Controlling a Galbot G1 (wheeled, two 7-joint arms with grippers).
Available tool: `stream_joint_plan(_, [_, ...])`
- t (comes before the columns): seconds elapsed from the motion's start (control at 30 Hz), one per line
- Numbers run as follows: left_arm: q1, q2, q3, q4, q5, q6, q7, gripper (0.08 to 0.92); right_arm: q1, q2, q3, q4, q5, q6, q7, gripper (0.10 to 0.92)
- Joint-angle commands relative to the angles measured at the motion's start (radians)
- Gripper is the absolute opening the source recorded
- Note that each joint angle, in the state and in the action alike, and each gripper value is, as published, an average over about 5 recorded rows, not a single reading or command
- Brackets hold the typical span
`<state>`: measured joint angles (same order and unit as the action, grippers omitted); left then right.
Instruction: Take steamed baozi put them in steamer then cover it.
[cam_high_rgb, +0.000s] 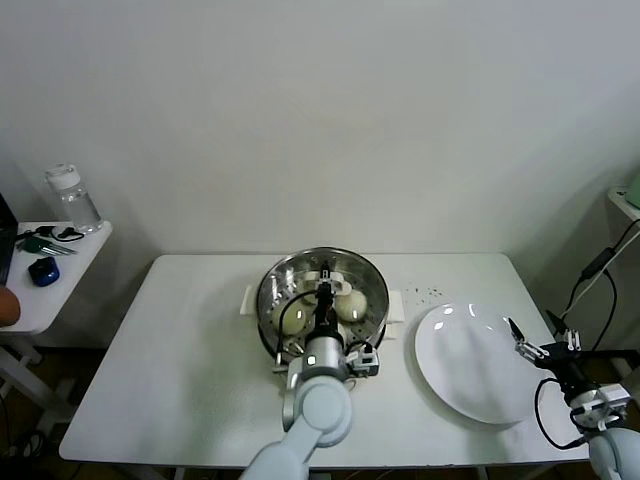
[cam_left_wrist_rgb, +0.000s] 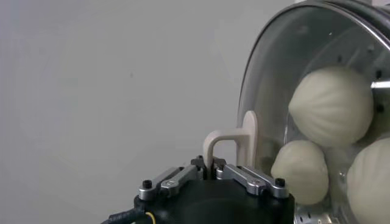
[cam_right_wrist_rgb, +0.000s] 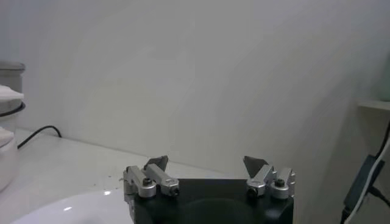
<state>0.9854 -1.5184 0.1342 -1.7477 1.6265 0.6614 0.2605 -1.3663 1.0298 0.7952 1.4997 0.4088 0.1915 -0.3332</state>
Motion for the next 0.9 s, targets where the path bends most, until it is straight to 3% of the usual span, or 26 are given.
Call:
stream_joint_plan(0.03, [0.001, 0.003, 0.0, 0.011, 0.0, -0.001, 0.009, 0.15, -0.001, -0.001, 0.004, -0.003, -0.001, 0.002, -0.002, 0.823])
stream_joint_plan(0.6, [0.007, 0.017, 0.007, -0.021, 0.008, -0.017, 0.025, 0.156, -0.001, -0.001, 0.009, -0.005, -0.008, -0.002, -0.006, 0.823])
stream_joint_plan(0.9, [0.044, 0.058, 0.011, -0.117, -0.004, -0.01, 0.05, 0.38, 0.003, -0.001, 0.009, -0.003, -0.026, -0.029, -0.002, 0.823])
